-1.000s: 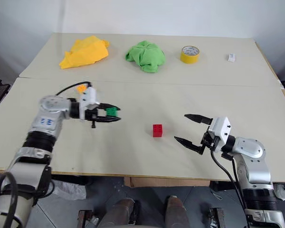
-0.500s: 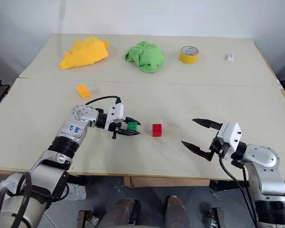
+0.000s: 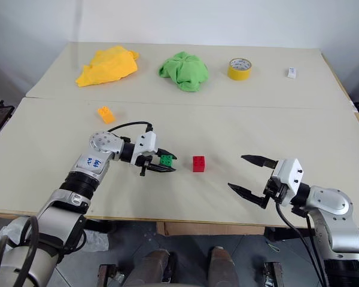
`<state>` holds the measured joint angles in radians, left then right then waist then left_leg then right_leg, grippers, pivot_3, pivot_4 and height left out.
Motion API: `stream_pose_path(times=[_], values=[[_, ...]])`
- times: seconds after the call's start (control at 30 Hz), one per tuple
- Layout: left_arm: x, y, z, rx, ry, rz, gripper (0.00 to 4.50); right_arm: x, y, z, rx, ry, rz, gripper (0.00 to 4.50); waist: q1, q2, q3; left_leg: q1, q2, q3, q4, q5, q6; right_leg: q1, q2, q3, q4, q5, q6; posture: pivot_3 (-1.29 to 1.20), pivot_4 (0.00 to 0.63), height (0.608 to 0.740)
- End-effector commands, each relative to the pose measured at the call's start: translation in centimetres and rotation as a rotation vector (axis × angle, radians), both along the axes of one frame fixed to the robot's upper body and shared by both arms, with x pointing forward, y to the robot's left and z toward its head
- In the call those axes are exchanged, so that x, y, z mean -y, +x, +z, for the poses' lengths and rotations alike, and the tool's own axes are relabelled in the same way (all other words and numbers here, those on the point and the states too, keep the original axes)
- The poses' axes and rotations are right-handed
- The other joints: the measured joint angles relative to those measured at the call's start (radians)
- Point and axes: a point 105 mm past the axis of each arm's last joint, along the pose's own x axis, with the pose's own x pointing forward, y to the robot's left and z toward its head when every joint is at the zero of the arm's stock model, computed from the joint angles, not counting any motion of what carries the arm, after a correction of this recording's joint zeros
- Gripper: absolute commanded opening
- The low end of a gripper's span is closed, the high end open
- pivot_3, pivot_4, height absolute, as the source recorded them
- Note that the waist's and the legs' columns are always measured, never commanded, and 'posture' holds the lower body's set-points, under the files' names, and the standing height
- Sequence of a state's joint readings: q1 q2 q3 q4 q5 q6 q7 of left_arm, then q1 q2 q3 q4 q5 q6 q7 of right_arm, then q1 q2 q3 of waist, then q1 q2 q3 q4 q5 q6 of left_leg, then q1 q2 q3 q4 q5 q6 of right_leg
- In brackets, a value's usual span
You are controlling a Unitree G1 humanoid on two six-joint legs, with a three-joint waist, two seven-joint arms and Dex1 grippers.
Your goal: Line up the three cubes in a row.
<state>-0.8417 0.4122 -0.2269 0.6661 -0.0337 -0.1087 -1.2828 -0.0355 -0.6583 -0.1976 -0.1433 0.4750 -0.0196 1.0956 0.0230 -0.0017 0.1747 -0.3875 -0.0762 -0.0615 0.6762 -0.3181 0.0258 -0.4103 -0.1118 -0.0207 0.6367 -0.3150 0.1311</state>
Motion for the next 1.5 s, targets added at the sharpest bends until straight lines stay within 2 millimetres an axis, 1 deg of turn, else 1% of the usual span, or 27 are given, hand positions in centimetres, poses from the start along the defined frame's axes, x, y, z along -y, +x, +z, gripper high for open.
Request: stream_pose_path(times=[0.03,0.13,0.23,0.33,0.4,0.47,0.57,0.6,0.63,0.67,0.7,0.77,0.83,0.87,0.9,1.0,1.03,1.1,1.13,1.23,1.27,1.33,1.4,1.43,1.5], values=[[0.1,0.1,0.9,0.040,-0.025,-0.007,2.27,-0.8,0.0,0.9,0.034,0.015,0.029,4.50,0.000,0.000,0.000,0.000,0.000,0.000,0.000,0.000,0.000,0.000,0.000,0.000,0.000,0.000,0.000,0.00,0.150,0.740],[0.3,0.7,2.6,0.136,-0.080,0.011,3.07,-1.0,0.1,0.9,0.030,0.014,0.041,4.50,0.000,0.000,0.000,0.000,0.000,0.000,0.000,0.000,0.000,0.000,0.000,0.000,0.000,0.000,0.000,0.00,0.150,0.740],[-0.1,0.7,4.6,0.185,-0.147,0.007,3.98,-1.1,0.3,1.0,0.030,0.014,0.046,4.50,0.000,0.000,0.000,0.000,0.000,0.000,0.001,0.000,0.000,0.000,0.000,0.000,0.000,0.000,0.000,0.00,0.150,0.740],[-1.1,0.2,7.8,0.181,-0.259,-0.006,3.98,-1.2,0.6,1.1,0.027,0.012,0.060,4.50,-0.001,0.000,0.000,-0.001,0.000,0.000,0.001,0.000,0.000,0.000,0.000,0.000,0.000,0.000,0.000,0.00,0.150,0.740],[-2.0,-0.4,8.8,0.165,-0.280,-0.010,3.98,-1.2,0.8,1.2,0.026,0.009,0.070,4.50,-0.004,0.000,0.000,-0.001,0.001,0.000,0.001,0.000,0.000,0.000,0.000,0.000,0.000,0.000,0.000,0.00,0.150,0.740],[-4.1,-0.6,9.7,0.173,-0.299,0.050,3.98,-1.4,1.1,1.5,0.037,0.011,0.084,4.50,-0.010,0.000,0.000,-0.001,0.001,0.000,0.001,0.000,0.000,0.000,0.000,0.000,0.000,0.000,0.000,0.00,0.150,0.740],[-7.8,-0.3,11.4,0.217,-0.432,0.248,4.49,-1.7,1.9,2.7,0.078,0.056,0.090,4.50,-0.026,0.000,0.000,0.000,0.001,0.000,0.001,0.000,0.000,-0.001,-0.001,0.001,0.001,0.000,0.000,0.00,0.150,0.740],[-8.6,-0.3,11.7,0.229,-0.462,0.292,4.49,-1.8,2.0,2.9,0.089,0.066,0.091,4.50,-0.026,0.000,0.000,0.000,0.002,0.000,0.000,0.000,0.000,-0.001,-0.002,0.001,0.001,0.000,0.000,0.00,0.150,0.740],[-9.5,-0.3,12.3,0.307,-0.494,0.341,4.49,-1.9,2.2,3.1,0.095,0.075,0.091,4.50,-0.026,0.000,0.000,0.000,0.002,0.000,0.001,0.000,-0.001,-0.001,-0.002,0.001,0.001,0.000,0.000,0.00,0.150,0.740],[-11.2,-0.4,12.1,0.340,-0.530,0.431,4.49,-2.1,2.3,3.3,0.100,0.084,0.096,4.50,-0.025,0.000,0.000,0.000,0.002,-0.001,0.001,0.000,-0.001,-0.001,-0.002,0.001,0.000,0.000,0.000,0.00,0.150,0.740],[-12.3,-0.6,11.9,0.360,-0.551,0.494,4.49,-2.2,2.4,3.4,0.101,0.090,0.100,4.50,-0.025,0.000,0.000,0.000,0.002,-0.001,0.001,0.000,-0.001,0.000,-0.002,0.001,0.000,0.000,0.000,0.00,0.150,0.740],[-17.1,-2.1,9.5,0.388,-0.603,0.762,4.49,-3.2,2.7,3.8,0.123,0.111,0.126,4.50,-0.031,0.000,0.000,0.000,0.002,-0.001,0.001,0.000,-0.001,-0.001,-0.003,0.002,0.000,0.000,0.000,0.00,0.150,0.740],[-21.2,-4.0,7.0,0.417,-0.620,1.005,4.49,-3.9,2.8,4.1,0.146,0.130,0.146,4.50,-0.041,0.000,0.000,0.001,0.003,0.000,-0.002,-0.001,-0.001,-0.001,-0.003,0.005,0.000,0.000,0.000,0.00,0.150,0.740],[-22.7,-5.0,6.0,0.406,-0.637,1.100,4.49,-4.1,2.9,4.2,0.149,0.138,0.154,4.50,-0.042,0.000,0.000,0.001,0.003,-0.001,-0.002,-0.001,-0.002,-0.001,-0.003,0.006,0.000,0.000,0.000,0.00,0.150,0.740],[-23.9,-5.9,5.1,0.384,-0.659,1.178,4.49,-4.3,3.0,4.2,0.138,0.144,0.160,4.50,-0.040,0.000,0.000,0.001,0.003,-0.001,-0.002,-0.001,-0.002,-0.001,-0.003,0.006,0.000,0.000,0.000,0.00,0.150,0.740],[-26.1,-8.3,3.5,0.366,-0.704,1.326,4.49,-4.8,3.2,4.2,0.147,0.142,0.173,4.50,-0.021,-0.002,0.000,0.000,0.003,-0.002,0.000,-0.001,-0.002,0.000,-0.003,0.008,0.000,0.000,-0.001,0.00,0.150,0.740],[-27.0,-9.5,2.8,0.374,-0.704,1.382,4.49,-5.0,3.3,4.4,0.157,0.146,0.178,4.50,-0.014,-0.002,0.000,0.001,0.003,-0.003,0.002,-0.001,-0.002,0.001,-0.003,0.008,-0.001,0.000,-0.001,0.00,0.150,0.740],[-28.0,-11.3,1.9,0.377,-0.712,1.462,4.49,-5.3,3.4,4.6,0.164,0.151,0.187,4.50,-0.003,-0.002,0.000,0.001,0.002,-0.004,0.003,-0.002,-0.001,0.003,-0.004,0.008,-0.005,0.000,-0.001,0.00,0.150,0.740],[-28.3,-11.9,1.6,0.375,-0.720,1.487,4.49,-5.4,3.4,4.7,0.165,0.153,0.191,4.50,-0.001,-0.002,0.000,0.001,0.002,-0.004,0.003,-0.002,-0.001,0.003,-0.004,0.008,-0.005,0.000,-0.001,0.00,0.150,0.740],[-28.2,-13.2,1.0,0.354,-0.738,1.528,4.49,-5.7,3.4,4.9,0.173,0.152,0.204,4.50,0.002,-0.002,0.000,0.001,0.002,-0.004,0.003,-0.003,-0.001,0.003,-0.004,0.009,-0.006,0.000,-0.001,0.00,0.150,0.740],[-27.7,-13.3,0.9,0.340,-0.745,1.519,4.49,-5.8,3.4,4.9,0.173,0.152,0.211,4.50,0.002,-0.002,0.000,0.001,0.002,-0.004,0.003,-0.003,-0.001,0.003,-0.004,0.008,-0.006,0.000,-0.001,0.00,0.150,0.740],[-26.7,-12.4,1.2,0.328,-0.723,1.494,4.49,-6.2,3.3,4.9,0.158,0.148,0.235,4.50,0.002,-0.002,0.000,0.001,0.002,-0.004,0.003,-0.003,-0.001,0.004,-0.004,0.008,-0.007,0.000,-0.001,0.00,0.150,0.740],[-25.8,-10.8,2.0,0.309,-0.738,1.445,4.49,-6.3,3.3,4.9,0.162,0.145,0.240,4.50,0.003,-0.002,0.000,0.001,0.002,-0.004,0.003,-0.003,-0.001,0.004,-0.004,0.008,-0.007,0.000,-0.001,0.00,0.150,0.740],[-24.8,-9.3,2.5,0.289,-0.723,1.398,4.49,-6.2,3.4,5.0,0.167,0.143,0.234,4.50,0.003,-0.003,0.000,0.001,0.002,-0.004,0.003,-0.002,-0.001,0.004,-0.004,0.008,-0.007,0.000,-0.001,0.00,0.150,0.740],[-23.6,-7.3,3.2,0.264,-0.692,1.351,4.49,-6.1,3.4,5.0,0.167,0.143,0.228,4.50,0.002,-0.003,0.000,0.001,0.002,-0.005,0.003,-0.002,-0.001,0.004,-0.003,0.008,-0.007,0.000,-0.001,0.00,0.150,0.740]])
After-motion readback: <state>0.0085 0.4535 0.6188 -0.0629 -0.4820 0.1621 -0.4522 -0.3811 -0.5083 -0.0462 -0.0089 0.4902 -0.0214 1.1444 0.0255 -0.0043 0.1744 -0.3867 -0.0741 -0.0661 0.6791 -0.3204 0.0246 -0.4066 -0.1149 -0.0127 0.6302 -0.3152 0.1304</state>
